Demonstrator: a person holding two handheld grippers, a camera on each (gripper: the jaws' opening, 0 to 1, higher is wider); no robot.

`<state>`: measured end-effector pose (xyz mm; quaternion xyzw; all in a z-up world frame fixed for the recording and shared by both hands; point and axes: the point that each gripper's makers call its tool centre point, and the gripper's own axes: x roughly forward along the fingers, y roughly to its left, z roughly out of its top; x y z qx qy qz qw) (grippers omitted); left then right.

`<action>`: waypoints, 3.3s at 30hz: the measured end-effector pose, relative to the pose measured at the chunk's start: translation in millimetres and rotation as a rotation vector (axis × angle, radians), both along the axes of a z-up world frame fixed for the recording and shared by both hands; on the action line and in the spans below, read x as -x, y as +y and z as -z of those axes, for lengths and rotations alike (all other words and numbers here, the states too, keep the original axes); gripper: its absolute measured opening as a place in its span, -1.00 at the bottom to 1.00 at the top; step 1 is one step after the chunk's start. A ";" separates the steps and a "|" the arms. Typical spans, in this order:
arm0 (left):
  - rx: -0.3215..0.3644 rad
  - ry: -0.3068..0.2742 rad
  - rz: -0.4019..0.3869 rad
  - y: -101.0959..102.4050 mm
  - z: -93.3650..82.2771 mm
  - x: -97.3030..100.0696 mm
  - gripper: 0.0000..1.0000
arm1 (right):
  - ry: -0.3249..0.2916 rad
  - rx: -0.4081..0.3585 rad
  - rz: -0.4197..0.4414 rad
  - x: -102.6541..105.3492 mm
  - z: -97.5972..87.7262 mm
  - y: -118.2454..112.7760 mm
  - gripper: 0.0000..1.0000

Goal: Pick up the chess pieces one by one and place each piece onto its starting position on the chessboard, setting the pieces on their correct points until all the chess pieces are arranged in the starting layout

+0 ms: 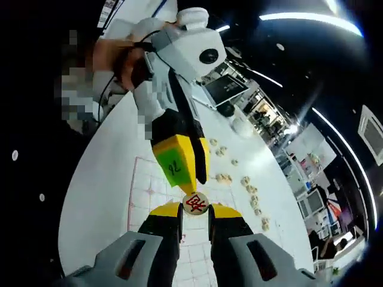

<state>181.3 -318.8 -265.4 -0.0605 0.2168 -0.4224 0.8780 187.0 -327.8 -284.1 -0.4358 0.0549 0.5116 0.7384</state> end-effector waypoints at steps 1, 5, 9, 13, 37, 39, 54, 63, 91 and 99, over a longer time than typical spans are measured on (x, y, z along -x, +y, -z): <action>0.007 0.001 0.011 -2.8 -1.2 2.3 -0.63 | -0.004 0.005 0.001 -0.4 0.3 -0.6 -0.63; -0.004 0.006 0.023 -6.4 3.7 3.2 -0.63 | -0.012 0.005 -0.008 1.5 -1.2 0.2 -0.63; 0.004 0.014 0.018 -4.6 5.1 3.1 -0.63 | -0.025 -0.002 -0.013 2.6 -4.6 1.1 -0.63; 0.011 0.018 0.018 -3.1 4.8 3.4 -0.63 | -0.037 -0.009 -0.019 3.7 -7.7 2.2 -0.63; -0.006 0.056 -0.017 0.7 9.5 -8.8 -0.44 | -0.095 0.006 -0.042 5.7 -8.2 3.1 -0.64; -0.006 0.062 -0.022 -2.2 10.6 -9.4 -0.44 | -0.099 0.009 -0.046 6.9 -7.5 3.6 -0.64; -0.006 0.114 -0.044 -9.6 13.0 -7.2 -0.60 | -0.142 0.020 -0.052 6.6 -7.3 0.5 -0.64; 0.062 0.141 -0.062 -8.7 8.8 -9.3 -0.61 | -0.156 0.007 -0.057 2.2 -7.1 -0.8 -0.59; -0.346 0.215 -0.428 106.1 78.6 -121.8 -0.61 | 0.109 -0.208 0.330 -12.0 31.7 -86.8 -0.51; -0.393 0.240 -0.422 108.1 87.2 -128.4 -0.61 | 0.129 -0.235 0.357 -11.9 35.1 -92.3 -0.52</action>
